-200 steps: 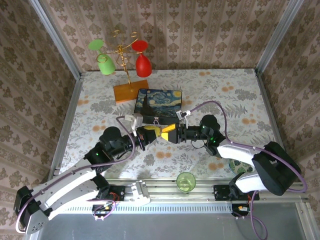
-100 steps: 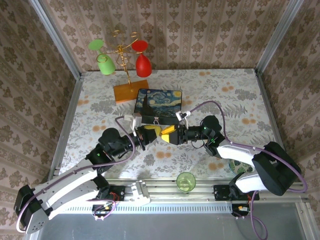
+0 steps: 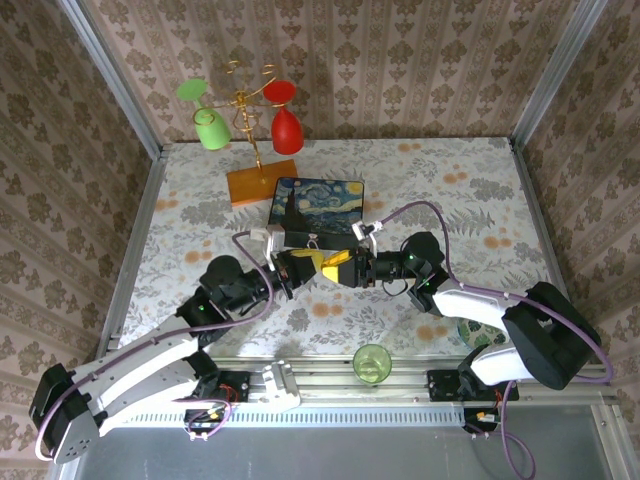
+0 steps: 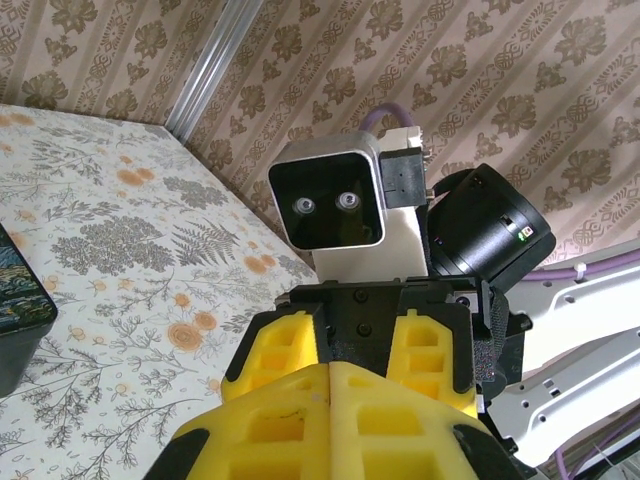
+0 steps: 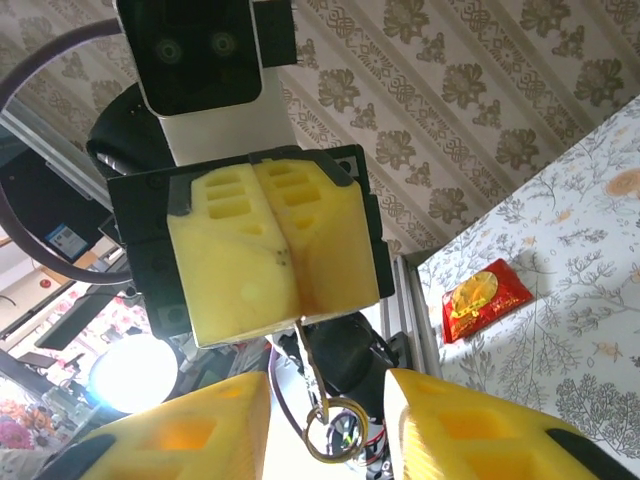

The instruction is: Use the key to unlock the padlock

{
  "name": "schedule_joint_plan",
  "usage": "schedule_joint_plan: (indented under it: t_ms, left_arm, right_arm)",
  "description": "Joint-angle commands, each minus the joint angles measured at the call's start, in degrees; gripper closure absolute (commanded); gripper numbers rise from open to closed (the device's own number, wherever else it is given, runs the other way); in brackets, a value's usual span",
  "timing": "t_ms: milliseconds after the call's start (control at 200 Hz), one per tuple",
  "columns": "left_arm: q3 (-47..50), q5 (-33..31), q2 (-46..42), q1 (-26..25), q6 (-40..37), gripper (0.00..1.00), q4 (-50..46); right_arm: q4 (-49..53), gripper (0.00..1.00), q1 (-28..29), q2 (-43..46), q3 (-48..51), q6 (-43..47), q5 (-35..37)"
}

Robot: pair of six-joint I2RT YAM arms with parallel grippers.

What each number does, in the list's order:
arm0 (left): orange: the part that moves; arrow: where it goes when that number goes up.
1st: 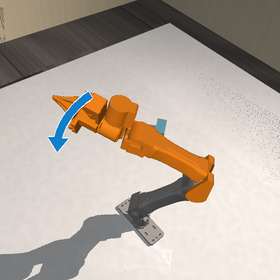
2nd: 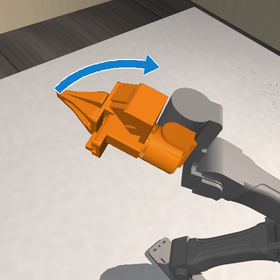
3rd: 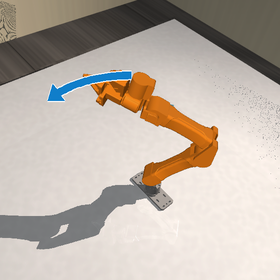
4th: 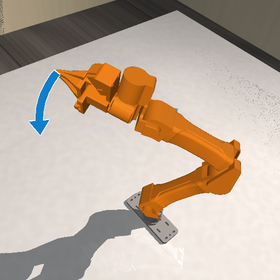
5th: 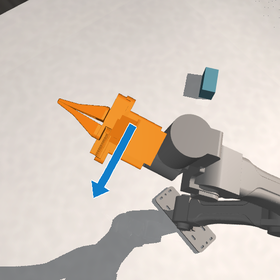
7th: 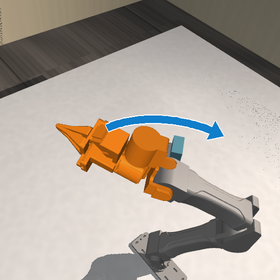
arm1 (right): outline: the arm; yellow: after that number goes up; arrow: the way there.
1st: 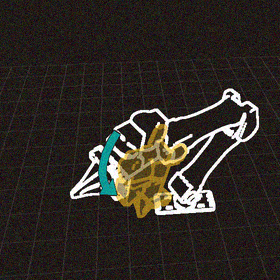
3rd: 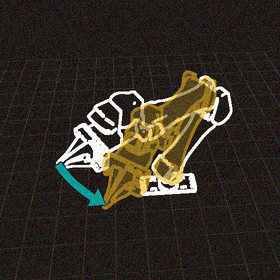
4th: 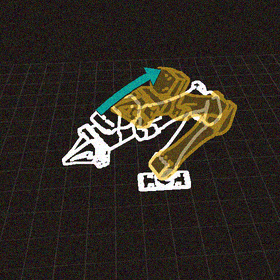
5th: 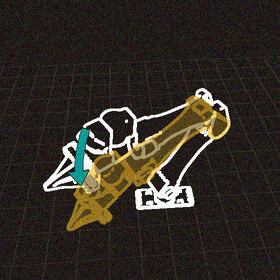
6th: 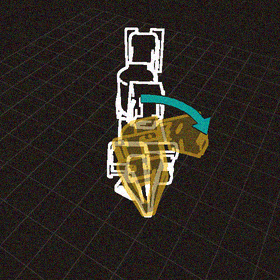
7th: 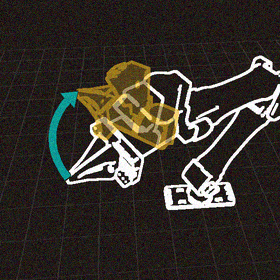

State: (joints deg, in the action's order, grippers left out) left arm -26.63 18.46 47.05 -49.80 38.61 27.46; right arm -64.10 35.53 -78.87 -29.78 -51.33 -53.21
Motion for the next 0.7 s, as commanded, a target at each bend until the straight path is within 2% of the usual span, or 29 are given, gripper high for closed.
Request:
schedule_joint_plan:
  t_ms: [0, 205, 305, 445, 695]
  left_arm:
    - [0.5, 0.5, 0.5, -0.3, 1.0, 1.00, 2.9]
    - [0.9, 0.0, 0.6, -0.2, 1.2, 1.00, 3.7]
    - [1.1, -0.3, 0.7, -0.4, 1.3, 1.00, 3.9]
    - [1.4, -0.7, 0.4, -0.3, 1.4, 1.00, 3.9]
    - [1.9, -0.9, 0.9, -0.3, 1.1, 1.00, 3.8]
  right_arm:
    - [-3.7, 0.67, 0.3, -0.5, 0.3, -0.7, -0.9]
    - [-5.2, 0.80, 0.4, -0.5, 0.5, -1.8, -1.3]
    - [-5.4, 0.85, 0.4, -0.5, 1.0, -2.0, -1.3]
    - [-6.0, 0.86, 0.4, -0.5, 1.4, -2.3, -1.3]
    - [-8.8, 1.00, 0.3, -0.5, 2.5, -3.1, -0.8]
